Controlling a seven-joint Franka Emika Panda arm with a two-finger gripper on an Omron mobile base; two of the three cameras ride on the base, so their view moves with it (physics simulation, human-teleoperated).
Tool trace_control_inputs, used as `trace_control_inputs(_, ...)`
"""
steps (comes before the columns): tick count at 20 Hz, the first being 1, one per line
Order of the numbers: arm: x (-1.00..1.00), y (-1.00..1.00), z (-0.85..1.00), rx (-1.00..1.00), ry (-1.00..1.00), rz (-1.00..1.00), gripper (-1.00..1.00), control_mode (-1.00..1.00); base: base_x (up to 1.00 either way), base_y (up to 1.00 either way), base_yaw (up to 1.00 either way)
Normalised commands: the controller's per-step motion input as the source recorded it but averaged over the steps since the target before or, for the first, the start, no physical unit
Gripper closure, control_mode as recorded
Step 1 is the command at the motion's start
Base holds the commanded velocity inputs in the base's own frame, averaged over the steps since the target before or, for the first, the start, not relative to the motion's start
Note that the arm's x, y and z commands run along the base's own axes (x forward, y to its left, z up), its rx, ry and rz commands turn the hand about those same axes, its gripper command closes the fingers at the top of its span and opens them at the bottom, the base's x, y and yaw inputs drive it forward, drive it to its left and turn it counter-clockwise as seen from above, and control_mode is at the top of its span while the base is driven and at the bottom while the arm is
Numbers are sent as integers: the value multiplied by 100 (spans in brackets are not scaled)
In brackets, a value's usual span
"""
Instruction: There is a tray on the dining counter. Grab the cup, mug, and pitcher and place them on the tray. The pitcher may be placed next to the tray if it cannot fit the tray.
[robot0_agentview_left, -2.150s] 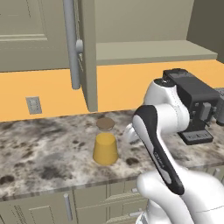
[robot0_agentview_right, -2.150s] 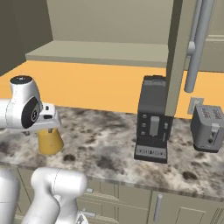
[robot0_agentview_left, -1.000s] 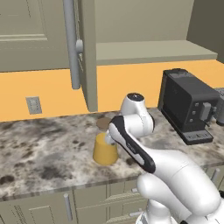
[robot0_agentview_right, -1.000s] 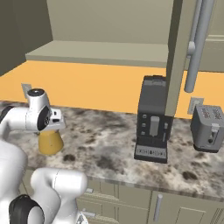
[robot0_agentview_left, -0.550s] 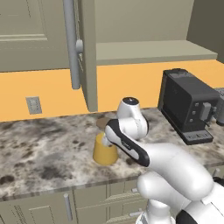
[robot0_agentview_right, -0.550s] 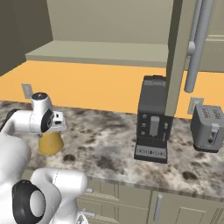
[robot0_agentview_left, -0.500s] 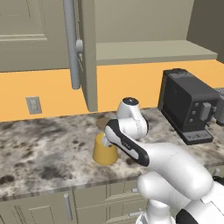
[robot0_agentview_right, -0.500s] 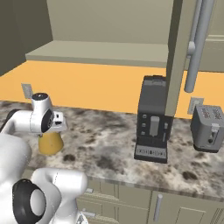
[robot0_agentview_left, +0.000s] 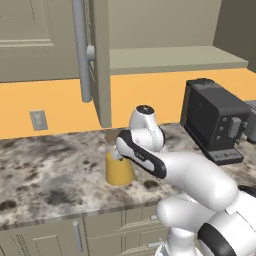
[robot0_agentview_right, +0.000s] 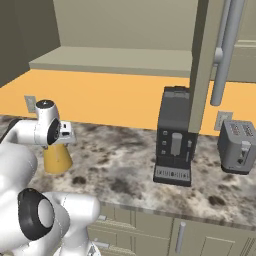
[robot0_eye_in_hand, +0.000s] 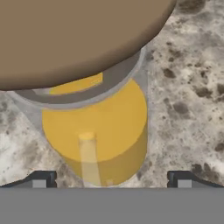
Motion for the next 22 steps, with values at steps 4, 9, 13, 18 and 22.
trace_control_inputs(4, 0, 9, -9, 0, 5, 2, -100, -100, 0, 0, 0)
trace_control_inputs(9, 0, 0, 0, 0, 0, 0, -100, -100, 0, 0, 0)
trace_control_inputs(13, 0, 0, 0, 0, 0, 0, -100, -100, 0, 0, 0)
trace_control_inputs(18, 0, 0, 0, 0, 0, 0, 100, -100, 0, 0, 0)
trace_control_inputs(22, 0, 0, 0, 0, 0, 0, 100, -100, 0, 0, 0)
